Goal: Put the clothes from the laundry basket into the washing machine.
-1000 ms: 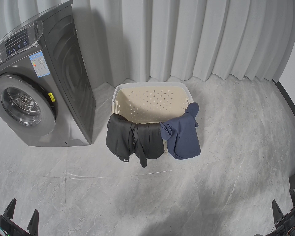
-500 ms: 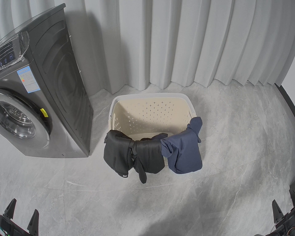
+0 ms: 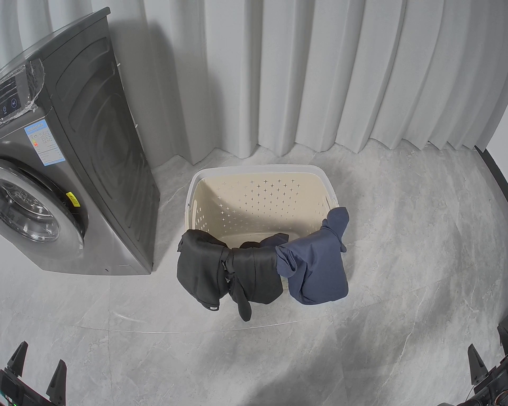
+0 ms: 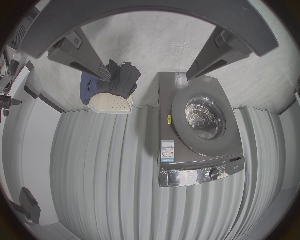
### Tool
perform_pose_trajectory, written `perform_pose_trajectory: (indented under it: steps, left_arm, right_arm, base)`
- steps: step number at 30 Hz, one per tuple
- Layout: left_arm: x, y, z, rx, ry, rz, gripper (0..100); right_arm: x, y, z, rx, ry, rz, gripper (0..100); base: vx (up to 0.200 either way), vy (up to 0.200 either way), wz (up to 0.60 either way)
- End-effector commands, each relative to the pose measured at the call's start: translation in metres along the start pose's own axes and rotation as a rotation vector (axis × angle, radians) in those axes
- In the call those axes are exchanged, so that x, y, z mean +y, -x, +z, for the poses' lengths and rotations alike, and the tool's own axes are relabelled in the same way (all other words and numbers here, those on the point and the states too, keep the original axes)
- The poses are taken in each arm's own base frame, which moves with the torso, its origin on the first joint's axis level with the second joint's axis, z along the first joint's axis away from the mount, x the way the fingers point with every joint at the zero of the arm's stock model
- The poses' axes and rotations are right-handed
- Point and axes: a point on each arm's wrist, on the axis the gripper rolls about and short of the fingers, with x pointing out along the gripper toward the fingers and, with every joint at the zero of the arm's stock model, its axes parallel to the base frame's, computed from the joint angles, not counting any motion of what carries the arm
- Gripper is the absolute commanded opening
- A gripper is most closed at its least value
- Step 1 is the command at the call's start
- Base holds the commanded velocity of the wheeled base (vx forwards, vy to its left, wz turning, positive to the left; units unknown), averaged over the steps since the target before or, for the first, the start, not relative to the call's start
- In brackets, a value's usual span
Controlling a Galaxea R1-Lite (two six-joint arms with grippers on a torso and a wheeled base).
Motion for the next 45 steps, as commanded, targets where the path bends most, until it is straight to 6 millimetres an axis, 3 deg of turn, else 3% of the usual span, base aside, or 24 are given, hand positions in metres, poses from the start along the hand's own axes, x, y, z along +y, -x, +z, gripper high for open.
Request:
perform_pose_trajectory:
  steps: [1,27,38,45]
  left_arm:
    - [0.0003,-0.0004,-0.0047,0.006,-0.001,0.001,100]
    - [0.0003,-0.0004,-0.0047,0.006,0.001,0.001,100]
    - [0.0003,-0.0004,-0.0047,0.006,0.001,0.001,100]
    - [0.0003,-0.0004,-0.0049,0.007,0.001,0.001,100]
  right_arm:
    - [-0.0001,-0.0002,-0.0052,0.003,0.000,-0.001,100]
    - [0.0000,-0.0002,-0.0052,0.003,0.000,0.000,100]
    - [0.0000,-0.0002,-0.0052,0.003,0.000,0.000,100]
    - [0.0000,-0.0002,-0.0052,0.003,0.000,0.000,100]
  base:
    - [0.000,0.000,0.00]
    - [0.192,0.000,0.00]
    - [0.000,0.000,0.00]
    - [0.200,0.000,0.00]
